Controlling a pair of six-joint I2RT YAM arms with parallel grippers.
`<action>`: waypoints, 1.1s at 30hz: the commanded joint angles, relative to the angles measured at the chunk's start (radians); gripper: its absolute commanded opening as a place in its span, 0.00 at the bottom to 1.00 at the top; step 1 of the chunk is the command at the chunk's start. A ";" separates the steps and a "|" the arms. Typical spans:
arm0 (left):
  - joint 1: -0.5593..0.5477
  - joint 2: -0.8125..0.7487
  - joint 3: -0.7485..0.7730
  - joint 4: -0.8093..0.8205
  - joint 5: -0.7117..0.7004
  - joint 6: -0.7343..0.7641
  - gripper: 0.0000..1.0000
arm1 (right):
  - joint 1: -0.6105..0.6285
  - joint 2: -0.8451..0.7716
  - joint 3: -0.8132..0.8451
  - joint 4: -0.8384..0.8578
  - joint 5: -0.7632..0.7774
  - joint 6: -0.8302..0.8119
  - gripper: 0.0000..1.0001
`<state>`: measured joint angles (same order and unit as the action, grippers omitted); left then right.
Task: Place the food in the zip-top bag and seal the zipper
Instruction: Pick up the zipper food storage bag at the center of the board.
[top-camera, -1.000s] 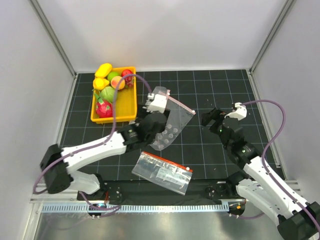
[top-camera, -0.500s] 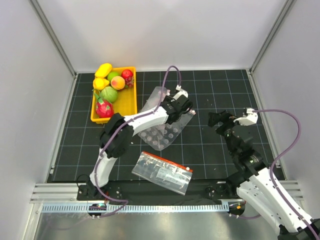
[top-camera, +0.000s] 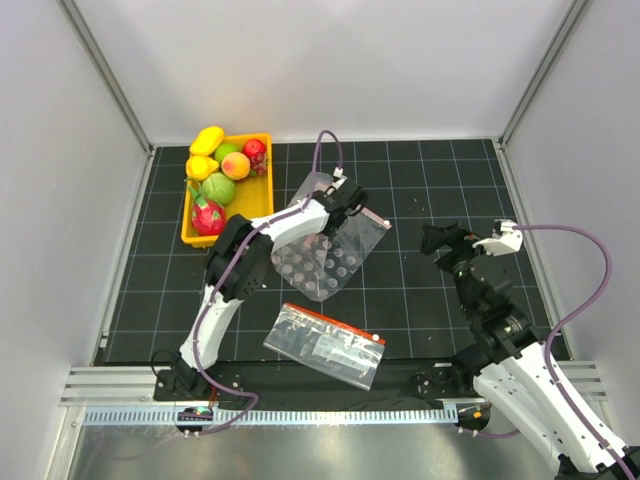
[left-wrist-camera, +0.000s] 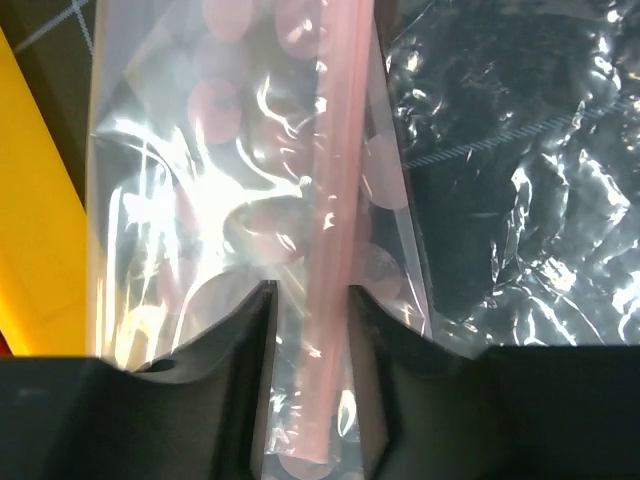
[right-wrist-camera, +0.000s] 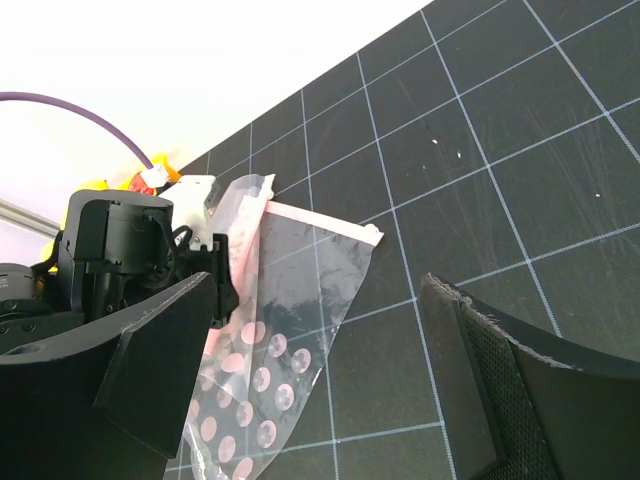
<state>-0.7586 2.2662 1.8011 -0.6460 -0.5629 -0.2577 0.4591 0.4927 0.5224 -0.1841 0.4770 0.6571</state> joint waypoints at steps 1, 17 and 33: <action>0.007 0.003 0.030 -0.014 0.012 -0.015 0.28 | 0.004 -0.003 -0.002 0.020 0.022 0.006 0.90; 0.018 0.044 0.053 -0.087 -0.011 -0.075 0.52 | 0.004 0.012 -0.007 0.028 0.020 0.004 0.90; 0.010 -0.241 -0.124 -0.009 0.053 -0.115 0.00 | 0.004 0.041 -0.007 0.046 -0.012 -0.001 0.90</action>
<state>-0.7441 2.1967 1.7096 -0.7017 -0.5537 -0.3454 0.4591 0.5125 0.5167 -0.1856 0.4747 0.6567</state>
